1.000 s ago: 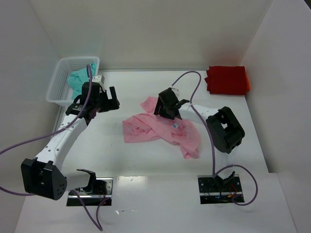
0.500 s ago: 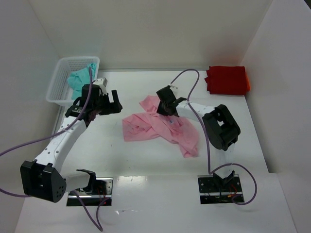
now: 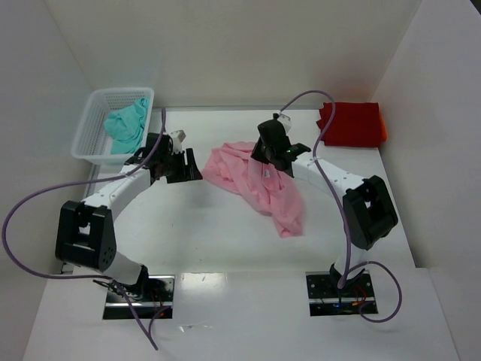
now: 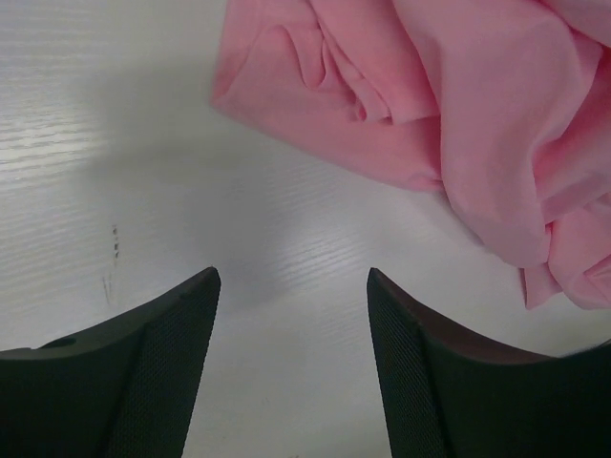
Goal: Fold and stack the t-shirts
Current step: Flatten out the tshirt
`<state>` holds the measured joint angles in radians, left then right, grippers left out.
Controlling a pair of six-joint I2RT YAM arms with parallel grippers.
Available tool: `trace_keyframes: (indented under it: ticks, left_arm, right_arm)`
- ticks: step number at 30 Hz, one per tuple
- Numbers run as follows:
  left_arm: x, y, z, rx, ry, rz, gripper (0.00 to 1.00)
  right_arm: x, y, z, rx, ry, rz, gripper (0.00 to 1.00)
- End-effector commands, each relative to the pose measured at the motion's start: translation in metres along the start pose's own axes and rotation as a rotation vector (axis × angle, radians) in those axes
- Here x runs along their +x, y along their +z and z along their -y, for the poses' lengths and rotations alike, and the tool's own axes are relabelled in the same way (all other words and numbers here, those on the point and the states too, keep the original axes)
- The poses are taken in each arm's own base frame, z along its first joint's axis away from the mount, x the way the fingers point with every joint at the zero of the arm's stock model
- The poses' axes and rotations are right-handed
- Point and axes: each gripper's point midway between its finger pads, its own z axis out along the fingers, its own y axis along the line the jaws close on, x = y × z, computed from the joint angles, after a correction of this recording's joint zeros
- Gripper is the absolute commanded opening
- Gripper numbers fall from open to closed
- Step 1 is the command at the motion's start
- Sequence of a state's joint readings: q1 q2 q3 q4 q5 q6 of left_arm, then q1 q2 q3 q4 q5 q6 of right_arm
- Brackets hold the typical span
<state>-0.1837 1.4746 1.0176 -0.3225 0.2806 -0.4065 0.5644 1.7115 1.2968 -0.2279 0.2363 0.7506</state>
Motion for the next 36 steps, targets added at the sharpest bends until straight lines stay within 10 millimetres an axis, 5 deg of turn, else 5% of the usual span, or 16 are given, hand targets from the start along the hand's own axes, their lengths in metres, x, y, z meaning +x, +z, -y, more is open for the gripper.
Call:
trace_keyframes:
  ticks: [1, 7, 18, 26, 36]
  left_arm:
    - [-0.021, 0.014, 0.023, 0.104, 0.007, 0.051, 0.7]
    - [-0.025, 0.046, 0.024, 0.13, -0.051, 0.041, 0.72]
    - [-0.071, 0.109, 0.04, 0.218, -0.055, 0.094, 0.75]
    - [-0.057, 0.143, 0.03, 0.203, -0.078, 0.041, 0.7]
    - [-0.064, 0.158, 0.032, 0.234, -0.084, 0.056, 0.56]
  right_arm:
    - [0.012, -0.001, 0.006, -0.01, 0.005, -0.016, 0.02]
    - [0.021, 0.002, 0.012, -0.004, 0.011, -0.034, 0.04]
    - [0.018, 0.007, 0.036, 0.057, 0.022, -0.018, 0.06]
    - [0.008, 0.007, 0.047, 0.076, 0.05, -0.003, 0.07]
    - [0.005, 0.008, 0.05, 0.082, 0.046, 0.001, 0.07]
